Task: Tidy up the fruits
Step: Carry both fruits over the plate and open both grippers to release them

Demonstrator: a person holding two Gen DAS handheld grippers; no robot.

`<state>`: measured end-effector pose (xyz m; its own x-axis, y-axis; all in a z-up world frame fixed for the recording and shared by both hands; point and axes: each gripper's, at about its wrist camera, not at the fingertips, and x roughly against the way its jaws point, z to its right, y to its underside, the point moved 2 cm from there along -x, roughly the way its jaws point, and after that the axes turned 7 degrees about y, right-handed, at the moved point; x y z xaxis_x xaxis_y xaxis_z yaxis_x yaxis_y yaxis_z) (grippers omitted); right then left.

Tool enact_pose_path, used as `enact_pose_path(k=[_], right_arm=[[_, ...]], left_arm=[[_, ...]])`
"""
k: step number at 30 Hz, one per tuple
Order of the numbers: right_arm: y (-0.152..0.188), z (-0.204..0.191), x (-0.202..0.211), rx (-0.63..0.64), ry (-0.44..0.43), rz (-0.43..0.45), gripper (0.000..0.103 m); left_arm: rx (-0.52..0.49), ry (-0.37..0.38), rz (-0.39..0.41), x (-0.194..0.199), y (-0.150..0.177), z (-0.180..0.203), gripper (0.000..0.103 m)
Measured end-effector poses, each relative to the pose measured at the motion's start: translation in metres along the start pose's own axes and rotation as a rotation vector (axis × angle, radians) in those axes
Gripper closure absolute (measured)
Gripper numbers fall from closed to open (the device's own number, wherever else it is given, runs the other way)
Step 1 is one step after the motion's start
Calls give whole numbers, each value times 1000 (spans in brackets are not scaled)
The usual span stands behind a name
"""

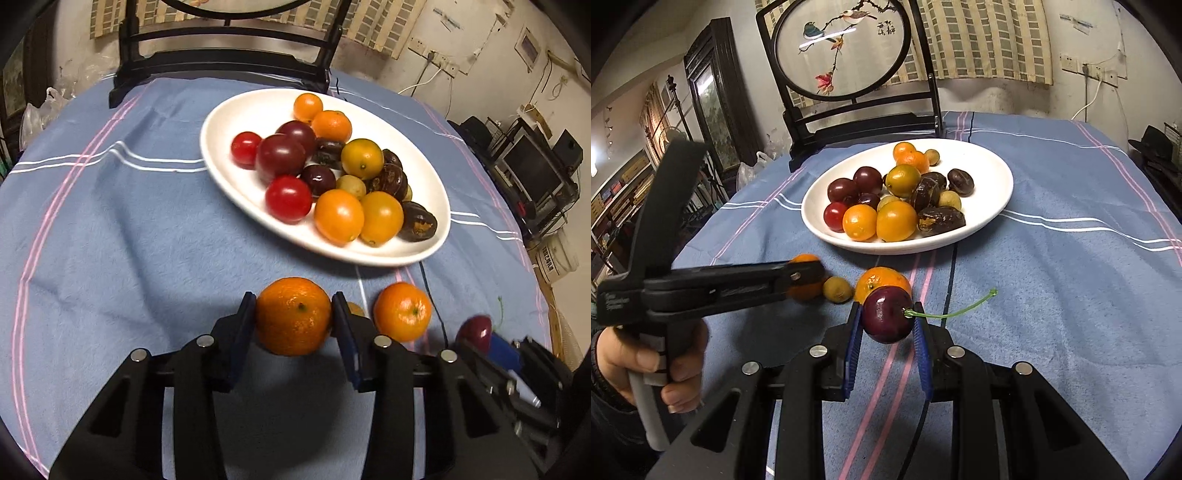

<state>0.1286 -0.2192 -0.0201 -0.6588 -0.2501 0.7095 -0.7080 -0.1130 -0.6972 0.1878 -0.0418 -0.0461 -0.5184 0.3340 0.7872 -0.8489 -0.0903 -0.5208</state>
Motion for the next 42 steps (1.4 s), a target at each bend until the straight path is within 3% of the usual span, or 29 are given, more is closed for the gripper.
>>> enact_pose_path(k=[8,13,16,28,31,32,33,34,35,37,42], right_arm=[[-11,2,13,-6,51,91,76],[-38,-4,20,48,76,152,76],[-57,-6,14,87,92,174,76],[-107,7,-64,127,156,141,76],[-111,10,-70,126,176,145,65],[-110,11,-69,123,189,154,52],[-110,12,-67,118,195,166,38],[-108,14,-61,110,190,185,35],[-105,15,-57,104,193,197,35],[-101,17,-54,96,184,178,35],[-85,20,-36,94,174,153,35]], left_arm=[[-4,25,74,39,-7,-3,62],[-74,34,117,51,-31,19,62],[-114,24,134,47,-50,30,62],[-78,-13,129,-7,-117,36,61],[-70,-31,119,-16,-120,32,60],[-72,-39,119,-16,-121,32,59],[-80,-47,131,-13,-120,31,50],[-87,-56,145,-9,-120,31,44],[-91,-65,166,-4,-119,31,34],[-93,-72,206,9,-116,31,33],[-91,-56,221,28,-104,31,28]])
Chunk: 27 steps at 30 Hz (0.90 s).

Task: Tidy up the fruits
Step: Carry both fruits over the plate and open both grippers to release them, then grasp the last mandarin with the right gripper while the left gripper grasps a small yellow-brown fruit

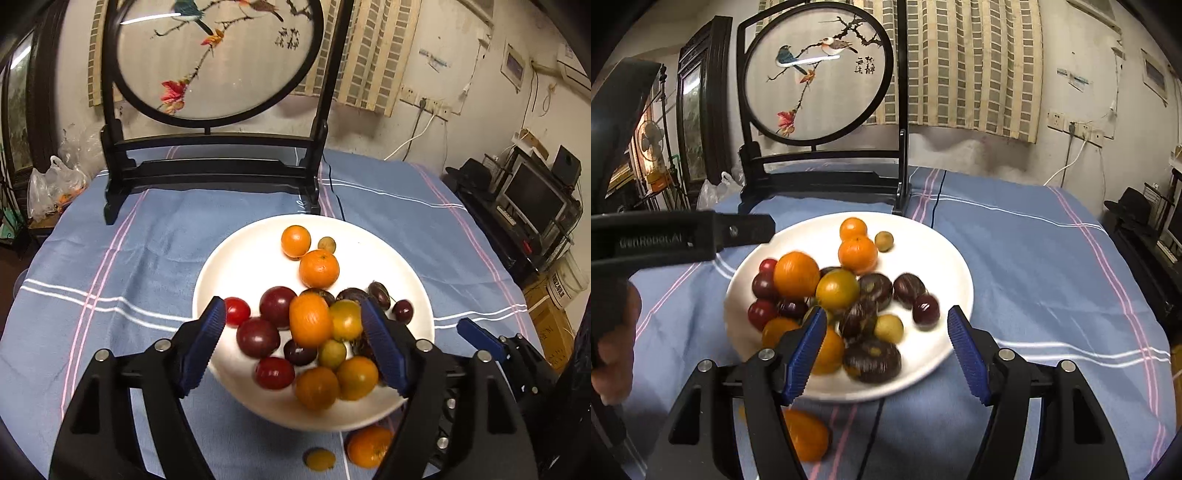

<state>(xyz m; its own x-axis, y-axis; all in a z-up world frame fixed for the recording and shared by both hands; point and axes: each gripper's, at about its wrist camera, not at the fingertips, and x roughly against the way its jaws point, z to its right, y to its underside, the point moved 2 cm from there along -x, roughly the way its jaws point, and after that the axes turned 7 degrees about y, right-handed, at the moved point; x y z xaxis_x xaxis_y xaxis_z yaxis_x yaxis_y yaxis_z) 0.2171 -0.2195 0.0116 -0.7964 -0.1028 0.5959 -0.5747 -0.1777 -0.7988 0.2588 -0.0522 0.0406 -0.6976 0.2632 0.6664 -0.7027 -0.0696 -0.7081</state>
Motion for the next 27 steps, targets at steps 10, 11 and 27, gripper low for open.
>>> enact_pose_path(k=[10,11,27], right_arm=[[34,-12,38,52,-38,-38,35],[38,-14,40,53,-45,-44,35],[77,-58,21,151,-78,-219,40]], left_arm=[[-14,-25,-30,25,56,-5,17],[-14,-28,-37,26,63,-6,17],[15,-56,-130,17,111,-35,17]])
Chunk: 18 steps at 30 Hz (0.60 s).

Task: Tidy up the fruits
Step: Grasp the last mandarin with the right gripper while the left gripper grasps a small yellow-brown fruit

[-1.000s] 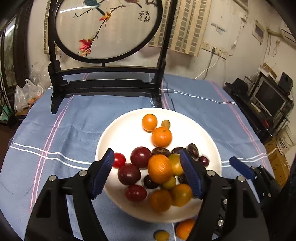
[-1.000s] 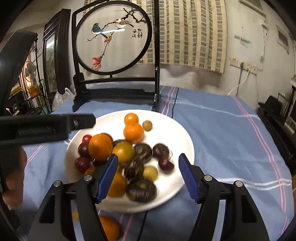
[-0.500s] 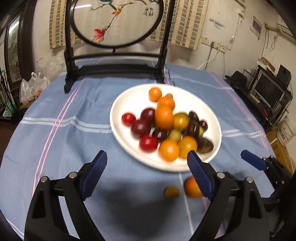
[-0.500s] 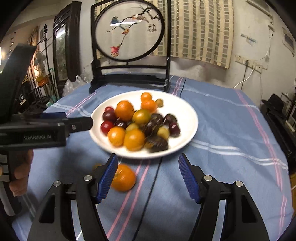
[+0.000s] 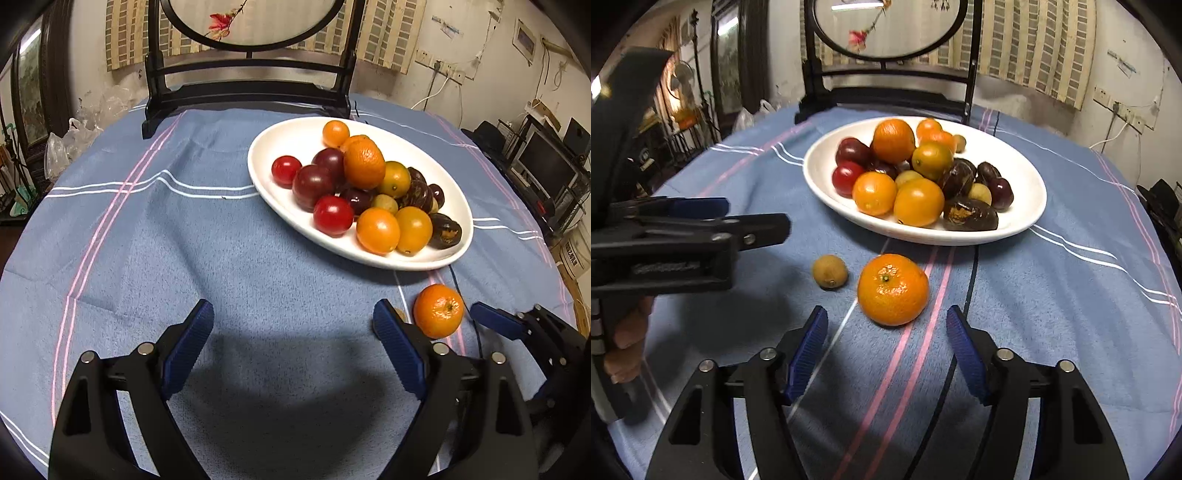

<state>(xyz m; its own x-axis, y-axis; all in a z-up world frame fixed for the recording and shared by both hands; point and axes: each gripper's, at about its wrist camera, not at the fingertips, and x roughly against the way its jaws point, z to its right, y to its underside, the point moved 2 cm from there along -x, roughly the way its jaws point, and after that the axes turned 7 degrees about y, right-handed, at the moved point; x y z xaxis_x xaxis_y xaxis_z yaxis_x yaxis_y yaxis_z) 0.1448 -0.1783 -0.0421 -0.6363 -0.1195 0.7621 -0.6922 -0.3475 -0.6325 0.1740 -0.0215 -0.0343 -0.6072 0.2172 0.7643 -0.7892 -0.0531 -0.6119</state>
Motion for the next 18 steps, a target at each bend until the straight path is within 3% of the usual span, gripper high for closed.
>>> enact_pose_path(k=[6,18], right_arm=[[-11,-3,-19,-9,7,-36,60],[-3,31,-6,-142,-10,-14,61]], left_arm=[[-8,4,-6,-1,1,2,17],[-48,-12,-28,-2,9,17,17]])
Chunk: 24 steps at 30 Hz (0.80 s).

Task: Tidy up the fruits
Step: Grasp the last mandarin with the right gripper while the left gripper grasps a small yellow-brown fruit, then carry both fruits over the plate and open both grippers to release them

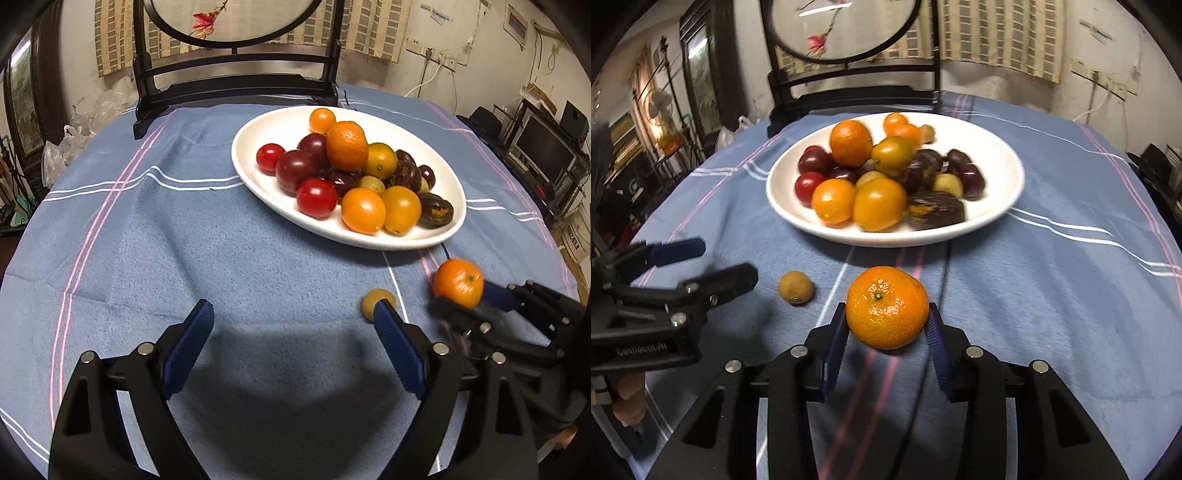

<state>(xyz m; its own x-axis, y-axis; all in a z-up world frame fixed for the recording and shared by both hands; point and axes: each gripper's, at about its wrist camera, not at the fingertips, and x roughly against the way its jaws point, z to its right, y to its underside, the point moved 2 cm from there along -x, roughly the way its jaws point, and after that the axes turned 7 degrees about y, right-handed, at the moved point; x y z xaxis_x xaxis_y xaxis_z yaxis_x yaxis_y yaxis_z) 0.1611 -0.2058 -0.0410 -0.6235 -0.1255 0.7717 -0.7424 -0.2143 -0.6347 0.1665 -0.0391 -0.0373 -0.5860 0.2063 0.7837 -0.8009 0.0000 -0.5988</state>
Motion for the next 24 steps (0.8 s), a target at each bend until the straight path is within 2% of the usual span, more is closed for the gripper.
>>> enact_pose_path(k=[8,13,16,17,18,24], right_arm=[[2,26,15,-91,-7,34,61],[2,28,20,-94,-27,46,60],[2,26,23,-84,-33,53,60],[2,25,22,-84,-31,53,60],[2,25,22,-86,-29,53,60],[0,27,30,-106,-24,96,60]], left_arm=[[-88,-21,-14,-11,8,30,19],[-123,-34,-56,-32,5,44,38],[-115,-8,-43,-36,1,47,60],[-119,-3,-43,-36,0,49,75],[-130,1,-50,-35,-1,51,80],[-116,20,-33,-15,-4,45,80]])
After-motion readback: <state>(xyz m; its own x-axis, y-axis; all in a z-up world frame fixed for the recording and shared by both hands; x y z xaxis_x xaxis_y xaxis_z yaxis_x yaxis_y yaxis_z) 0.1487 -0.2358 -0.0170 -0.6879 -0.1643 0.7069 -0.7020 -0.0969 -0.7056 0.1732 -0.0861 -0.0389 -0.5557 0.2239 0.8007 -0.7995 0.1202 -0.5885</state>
